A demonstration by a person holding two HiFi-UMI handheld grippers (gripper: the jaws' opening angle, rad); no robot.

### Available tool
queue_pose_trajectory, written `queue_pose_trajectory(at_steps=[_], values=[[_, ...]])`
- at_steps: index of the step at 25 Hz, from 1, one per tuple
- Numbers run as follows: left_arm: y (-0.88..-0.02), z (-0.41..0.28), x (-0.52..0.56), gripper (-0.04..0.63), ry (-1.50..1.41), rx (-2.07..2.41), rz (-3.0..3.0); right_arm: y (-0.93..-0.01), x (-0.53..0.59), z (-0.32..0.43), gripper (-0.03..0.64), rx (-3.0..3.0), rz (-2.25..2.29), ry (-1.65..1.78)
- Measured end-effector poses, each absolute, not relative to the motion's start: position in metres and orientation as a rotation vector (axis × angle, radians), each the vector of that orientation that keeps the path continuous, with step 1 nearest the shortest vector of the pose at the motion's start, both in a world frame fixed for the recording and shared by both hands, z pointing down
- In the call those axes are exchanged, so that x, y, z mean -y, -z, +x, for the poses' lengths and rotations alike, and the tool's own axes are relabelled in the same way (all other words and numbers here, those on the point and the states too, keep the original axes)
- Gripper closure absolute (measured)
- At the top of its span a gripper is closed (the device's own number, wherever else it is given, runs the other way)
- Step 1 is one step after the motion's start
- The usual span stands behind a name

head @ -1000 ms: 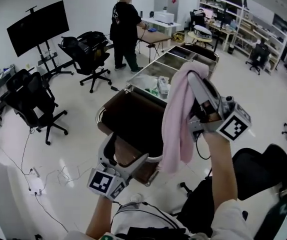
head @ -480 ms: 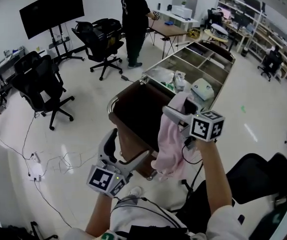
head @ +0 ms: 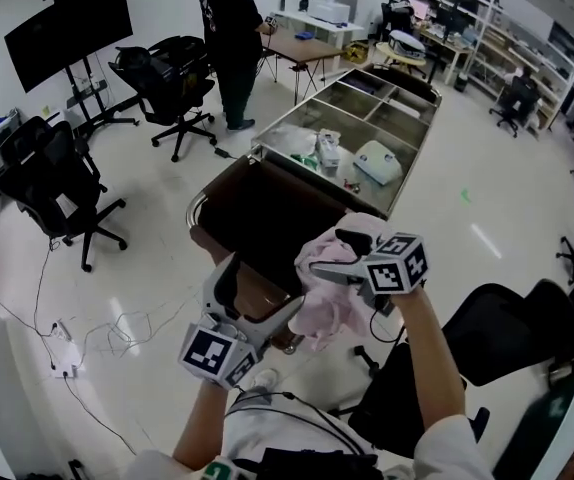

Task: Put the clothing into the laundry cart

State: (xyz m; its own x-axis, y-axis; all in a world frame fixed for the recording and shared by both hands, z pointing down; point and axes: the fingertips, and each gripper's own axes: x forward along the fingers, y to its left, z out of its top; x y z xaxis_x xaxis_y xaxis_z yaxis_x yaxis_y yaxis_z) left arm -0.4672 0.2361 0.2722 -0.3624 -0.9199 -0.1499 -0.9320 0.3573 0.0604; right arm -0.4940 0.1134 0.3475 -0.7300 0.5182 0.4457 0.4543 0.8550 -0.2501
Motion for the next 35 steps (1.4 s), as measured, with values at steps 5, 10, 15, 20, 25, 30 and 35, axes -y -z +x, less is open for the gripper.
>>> queue_pose_trajectory(at_steps=[5, 10, 15, 20, 25, 30, 35], values=[[-0.279, -0.455, -0.207, 0.086, -0.197, -2.477, -1.809, -0.315, -0.076, -0.462, 0.135, 2.765, -0.575, -0.281], [-0.287, -0.432, -0.158, 0.086, -0.186, -2.384, -1.953, -0.283, -0.013, -0.406, 0.137, 3.069, -0.212, -0.173], [-0.298, -0.391, -0.09, 0.086, -0.169, -2.243, -2.119, -0.263, 0.053, -0.305, 0.137, 3.238, 0.396, 0.048], [-0.31, -0.33, -0.026, 0.086, -0.112, -2.066, -2.278, -0.269, 0.09, -0.18, 0.138, 3.152, 1.056, 0.094], [-0.301, -0.267, 0.006, 0.119, -0.085, -1.9, -2.349, -0.29, 0.08, -0.071, 0.14, 2.928, 1.538, 0.084], [-0.304, -0.237, 0.016, 0.208, -0.063, -1.935, -2.33, -0.31, 0.072, -0.02, 0.141, 2.821, 1.709, 0.007], [-0.312, -0.228, 0.019, 0.236, -0.004, -2.003, -2.274, -0.32, 0.059, -0.002, 0.149, 2.711, 1.769, 0.091]])
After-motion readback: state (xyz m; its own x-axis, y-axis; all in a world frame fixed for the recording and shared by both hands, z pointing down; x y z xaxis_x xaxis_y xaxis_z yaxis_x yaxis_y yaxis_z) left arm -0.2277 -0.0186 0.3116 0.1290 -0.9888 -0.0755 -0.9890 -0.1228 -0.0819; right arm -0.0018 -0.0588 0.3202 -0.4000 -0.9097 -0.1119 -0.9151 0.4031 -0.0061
